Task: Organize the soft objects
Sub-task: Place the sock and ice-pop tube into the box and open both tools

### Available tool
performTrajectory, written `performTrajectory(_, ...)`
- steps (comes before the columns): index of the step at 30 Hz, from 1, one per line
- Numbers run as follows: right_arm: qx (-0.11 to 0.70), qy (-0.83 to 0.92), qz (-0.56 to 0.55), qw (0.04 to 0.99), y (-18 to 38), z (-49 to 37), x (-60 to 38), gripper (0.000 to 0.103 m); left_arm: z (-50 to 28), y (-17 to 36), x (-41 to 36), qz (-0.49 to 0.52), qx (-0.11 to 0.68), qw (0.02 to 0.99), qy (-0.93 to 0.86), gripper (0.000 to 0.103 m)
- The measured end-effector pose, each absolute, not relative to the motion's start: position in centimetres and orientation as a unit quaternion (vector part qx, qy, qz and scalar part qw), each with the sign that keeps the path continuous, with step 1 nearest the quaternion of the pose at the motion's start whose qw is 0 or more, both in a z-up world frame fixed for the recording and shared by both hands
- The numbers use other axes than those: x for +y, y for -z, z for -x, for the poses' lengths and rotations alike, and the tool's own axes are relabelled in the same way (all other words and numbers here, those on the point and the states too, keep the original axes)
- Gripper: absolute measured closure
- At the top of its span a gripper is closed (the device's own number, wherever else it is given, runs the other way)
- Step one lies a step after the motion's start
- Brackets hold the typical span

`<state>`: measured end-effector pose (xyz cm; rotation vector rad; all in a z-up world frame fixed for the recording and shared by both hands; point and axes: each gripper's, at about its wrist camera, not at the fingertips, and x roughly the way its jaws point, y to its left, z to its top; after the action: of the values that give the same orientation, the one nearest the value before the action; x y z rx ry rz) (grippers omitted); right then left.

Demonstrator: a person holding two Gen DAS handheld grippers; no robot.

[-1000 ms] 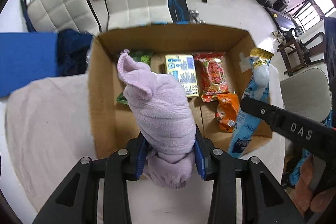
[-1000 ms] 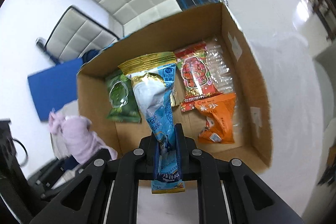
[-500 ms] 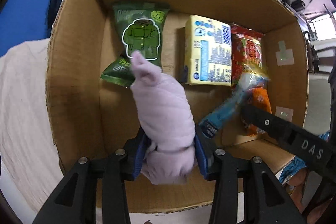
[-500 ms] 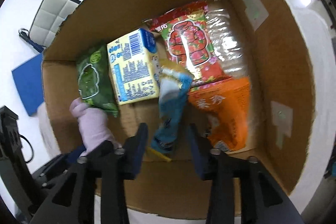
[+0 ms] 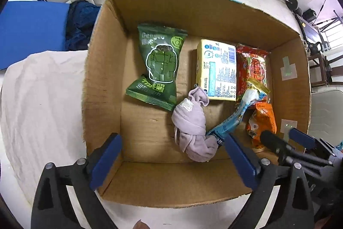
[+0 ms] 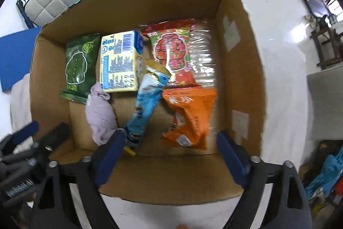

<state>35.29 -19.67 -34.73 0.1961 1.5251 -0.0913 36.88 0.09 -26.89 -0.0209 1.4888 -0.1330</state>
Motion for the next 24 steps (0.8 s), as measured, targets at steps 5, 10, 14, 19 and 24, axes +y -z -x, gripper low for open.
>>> performTrajectory(5,0.681,0.054,-0.057,0.728,33.7,-33.7,-20.0,0.000,-35.7,26.0,0.0,0.002,0.663,0.747,0.051,0.001)
performTrajectory(10,0.670,0.062,-0.033,0.739,32.6,-32.1,-20.3,0.000,-34.2,25.8,-0.2,0.000,0.656,0.753,0.049,0.000)
performTrajectory(14,0.669,0.059,-0.028,0.741,32.3,-31.6,-20.3,0.000,-33.2,25.6,-0.2,0.003,0.653,0.756,0.043,0.001)
performTrajectory(19,0.664,0.055,-0.024,0.745,30.8,-30.5,-20.5,0.000,-32.2,24.7,-0.3,0.003,0.648,0.760,0.040,0.001)
performTrajectory(24,0.657,0.046,-0.034,0.751,28.7,-29.3,-20.8,0.000,-31.1,22.6,-0.5,0.006,0.633,0.773,0.041,0.000)
